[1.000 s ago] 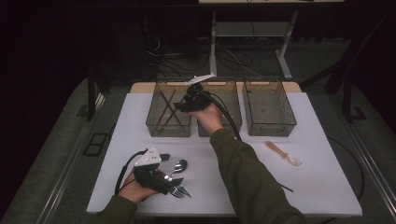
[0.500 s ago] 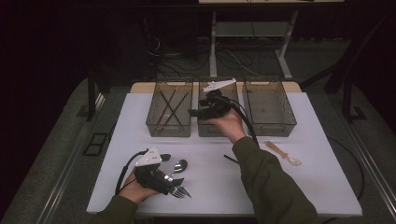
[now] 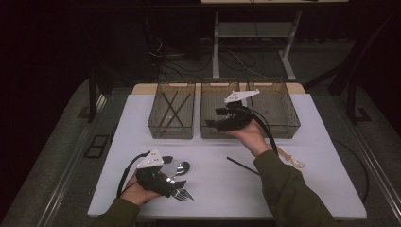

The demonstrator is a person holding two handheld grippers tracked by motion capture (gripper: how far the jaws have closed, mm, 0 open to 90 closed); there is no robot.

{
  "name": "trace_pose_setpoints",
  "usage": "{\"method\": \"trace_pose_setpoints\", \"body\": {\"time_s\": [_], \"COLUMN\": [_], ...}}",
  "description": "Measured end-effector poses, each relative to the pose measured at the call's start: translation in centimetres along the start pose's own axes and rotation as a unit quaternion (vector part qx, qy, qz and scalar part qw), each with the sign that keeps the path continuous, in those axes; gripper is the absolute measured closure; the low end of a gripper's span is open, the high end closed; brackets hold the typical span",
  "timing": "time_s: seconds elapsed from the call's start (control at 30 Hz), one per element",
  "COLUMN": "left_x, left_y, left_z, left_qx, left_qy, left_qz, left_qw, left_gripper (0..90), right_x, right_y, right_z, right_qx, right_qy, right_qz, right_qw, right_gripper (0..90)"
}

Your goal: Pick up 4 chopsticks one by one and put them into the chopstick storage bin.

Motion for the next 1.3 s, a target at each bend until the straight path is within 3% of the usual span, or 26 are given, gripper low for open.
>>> {"method": "trace_pose_setpoints", "body": {"time_s": [0.37,0.6,0.93,1.3], "left_x": [-0.1,-0.1,-0.1,-0.1], "left_y": [0.0,0.0,0.1,0.1], "left_z": [0.0,-0.1,0.0,0.0], "left_qx": [-0.001,-0.001,-0.001,0.000], "left_qy": [0.001,-0.002,-0.001,0.001], "left_qz": [0.001,0.002,0.002,0.003], "left_qw": [1.0000,1.0000,1.0000,1.0000], "left_gripper": [0.0,0.0,0.0,0.0], "right_x": [3.1,4.7,6.4,7.9], "right_y": [0.6,0.8,0.8,0.4], "right_z": [-2.9,-5.0,-8.0,-11.5], "right_qx": [0.004,0.001,0.009,0.010], "right_qy": [0.002,0.002,-0.026,-0.050], "right_qz": [0.001,0.013,-0.004,-0.001], "right_qw": [1.0000,0.9999,0.9996,0.9987], "right_gripper": [31.9,21.9,17.4,17.5]}}
Point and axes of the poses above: each handheld gripper's, and its own axes: x roughly backward along the jaws, z roughly out of its top, y roughly to its right, the point moved 2 cm from there along -x, roughly forward along the jaws, and after that the axes turned 4 degrees about -x, right-handed, at the moved point
